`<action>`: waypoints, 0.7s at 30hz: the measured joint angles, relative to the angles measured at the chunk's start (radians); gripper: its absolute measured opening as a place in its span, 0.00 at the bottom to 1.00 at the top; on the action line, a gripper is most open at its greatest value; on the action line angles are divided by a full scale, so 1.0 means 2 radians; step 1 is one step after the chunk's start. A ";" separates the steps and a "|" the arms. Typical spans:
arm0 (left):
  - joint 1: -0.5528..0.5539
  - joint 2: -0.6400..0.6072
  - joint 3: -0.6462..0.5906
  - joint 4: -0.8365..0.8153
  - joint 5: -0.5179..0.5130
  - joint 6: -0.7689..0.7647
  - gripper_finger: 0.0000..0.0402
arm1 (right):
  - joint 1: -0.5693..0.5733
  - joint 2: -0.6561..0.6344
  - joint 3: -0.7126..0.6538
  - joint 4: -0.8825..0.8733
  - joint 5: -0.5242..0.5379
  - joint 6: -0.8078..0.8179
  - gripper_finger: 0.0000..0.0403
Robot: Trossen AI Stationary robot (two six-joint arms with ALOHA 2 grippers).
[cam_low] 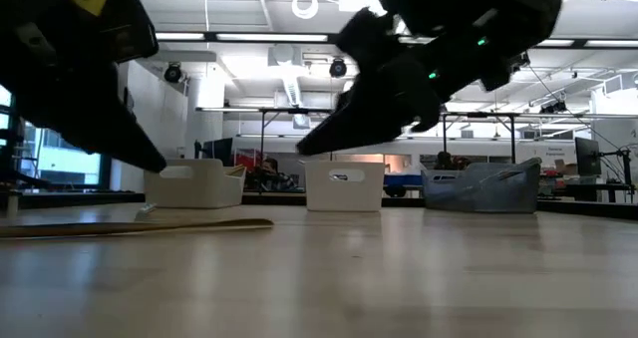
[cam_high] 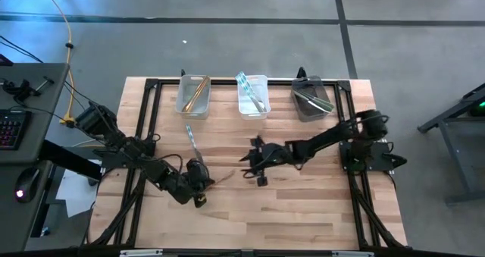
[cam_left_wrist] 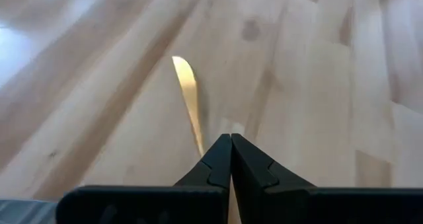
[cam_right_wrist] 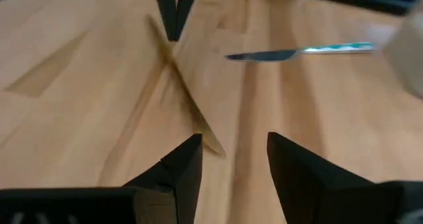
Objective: Sort silverware by color (type)
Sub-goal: Put the gold table knife into the gray bin
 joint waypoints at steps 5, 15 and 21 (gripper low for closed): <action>0.000 -0.002 0.002 -0.005 0.039 0.016 0.01 | -0.003 0.053 0.056 -0.032 -0.022 -0.013 0.40; -0.040 0.003 0.054 -0.177 0.093 -0.075 0.21 | -0.004 0.091 0.154 -0.160 -0.024 -0.048 0.34; -0.066 0.006 0.073 -0.262 0.119 -0.121 0.29 | -0.006 0.090 0.154 -0.159 -0.025 -0.046 0.33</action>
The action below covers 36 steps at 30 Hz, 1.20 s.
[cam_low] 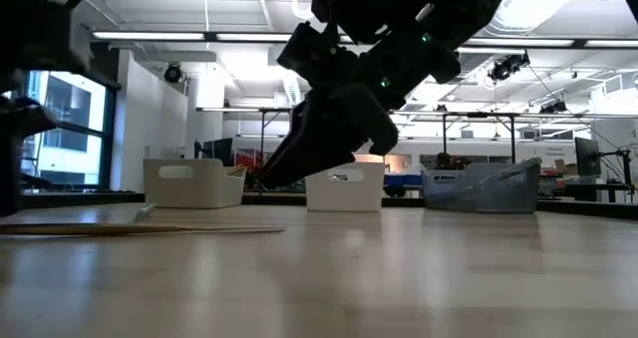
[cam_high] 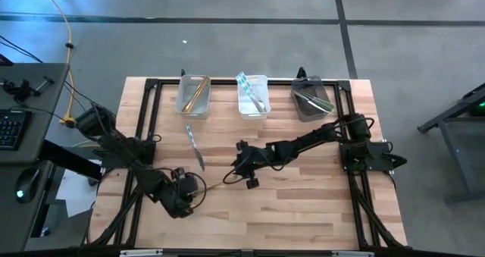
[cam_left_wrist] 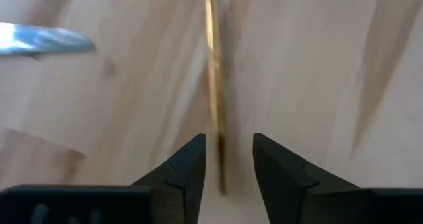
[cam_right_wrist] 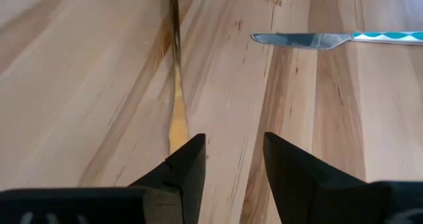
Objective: Sort silverware by color (type)
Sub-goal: Put the gold table knife into the gray bin
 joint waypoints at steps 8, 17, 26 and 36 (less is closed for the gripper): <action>-0.007 0.048 0.003 0.000 0.024 -0.004 0.27 | -0.001 0.000 -0.001 -0.001 0.000 0.002 0.33; -0.005 0.048 0.001 -0.003 0.022 -0.017 0.03 | 0.000 0.000 -0.001 -0.015 0.000 -0.006 0.33; 0.029 0.017 -0.002 0.047 0.020 -0.020 0.01 | 0.035 0.003 -0.001 0.019 0.036 -0.004 0.38; 0.079 0.017 -0.001 0.124 0.012 0.042 0.00 | 0.042 0.007 0.017 0.017 0.040 0.002 0.46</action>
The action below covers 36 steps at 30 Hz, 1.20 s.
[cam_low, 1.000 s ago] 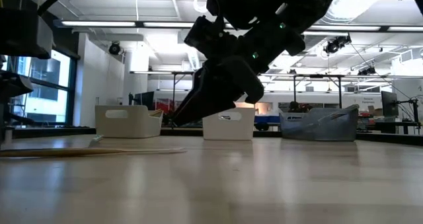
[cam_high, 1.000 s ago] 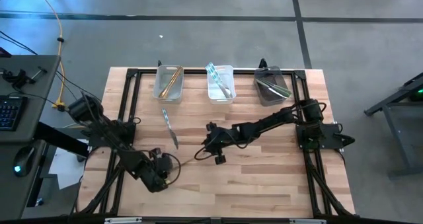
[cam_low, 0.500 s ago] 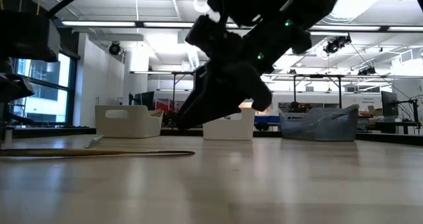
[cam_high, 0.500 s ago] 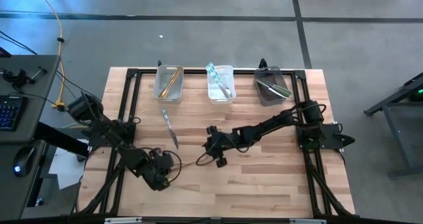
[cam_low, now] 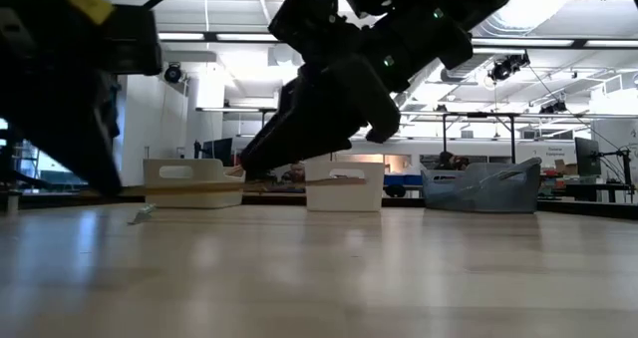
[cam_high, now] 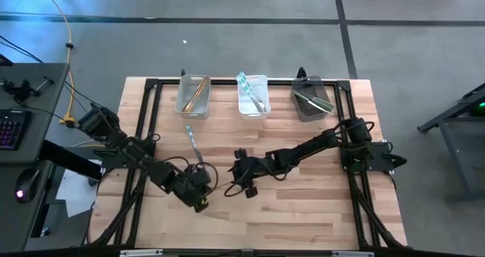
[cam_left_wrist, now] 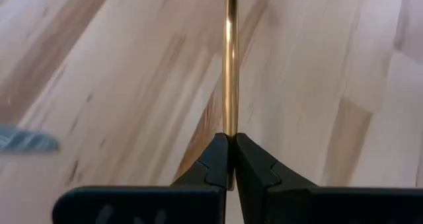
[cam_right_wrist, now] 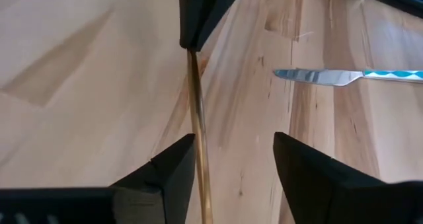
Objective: Sort silverware by color (type)
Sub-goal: Put the gold table knife into the gray bin
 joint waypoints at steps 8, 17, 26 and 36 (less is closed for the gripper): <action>0.023 0.000 0.000 0.016 -0.001 0.030 0.00 | -0.001 0.000 0.000 -0.046 0.004 -0.030 0.37; 0.042 -0.001 0.001 0.044 0.003 0.064 0.00 | -0.007 0.000 0.000 -0.078 0.037 -0.033 0.19; 0.044 -0.003 0.001 0.046 0.006 0.095 0.05 | -0.006 0.001 0.000 -0.075 0.017 -0.042 0.01; -0.022 -0.092 -0.001 -0.006 -0.124 0.158 0.26 | -0.016 0.001 -0.015 0.000 -0.009 -0.029 0.00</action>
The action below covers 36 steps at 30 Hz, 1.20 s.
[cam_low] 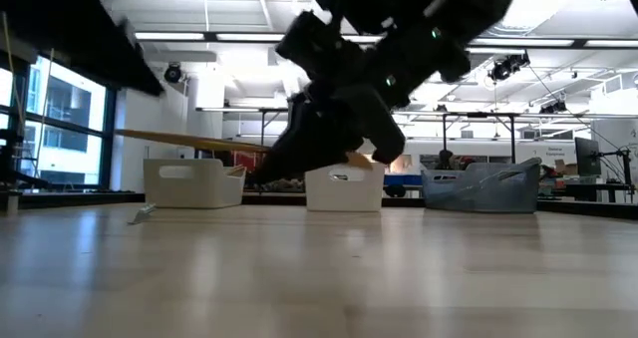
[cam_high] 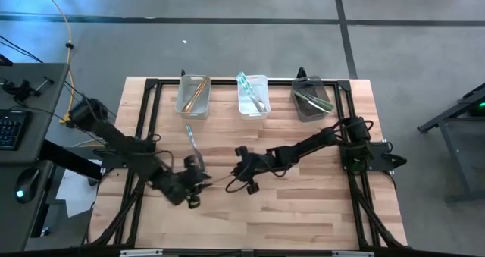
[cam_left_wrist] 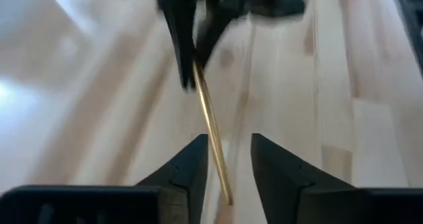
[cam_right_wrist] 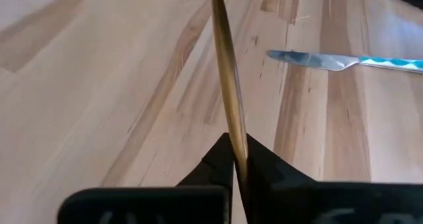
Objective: Sort silverware by color (type)
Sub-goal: Put the gold table knife into the gray bin
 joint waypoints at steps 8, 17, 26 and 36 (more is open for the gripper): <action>-0.118 -0.026 -0.081 0.076 -0.243 0.004 0.30 | -0.025 0.000 -0.082 0.214 -0.115 0.035 0.00; -0.095 -0.025 -0.151 0.388 -0.269 0.239 0.30 | -0.043 0.000 -0.073 0.409 -0.212 0.078 0.00; -0.016 -0.029 -0.152 0.631 -0.102 0.517 0.30 | -0.043 0.000 -0.025 0.428 -0.228 0.073 0.00; 0.044 -0.032 -0.152 0.712 0.028 0.582 0.30 | -0.046 -0.001 -0.024 0.463 -0.230 0.073 0.00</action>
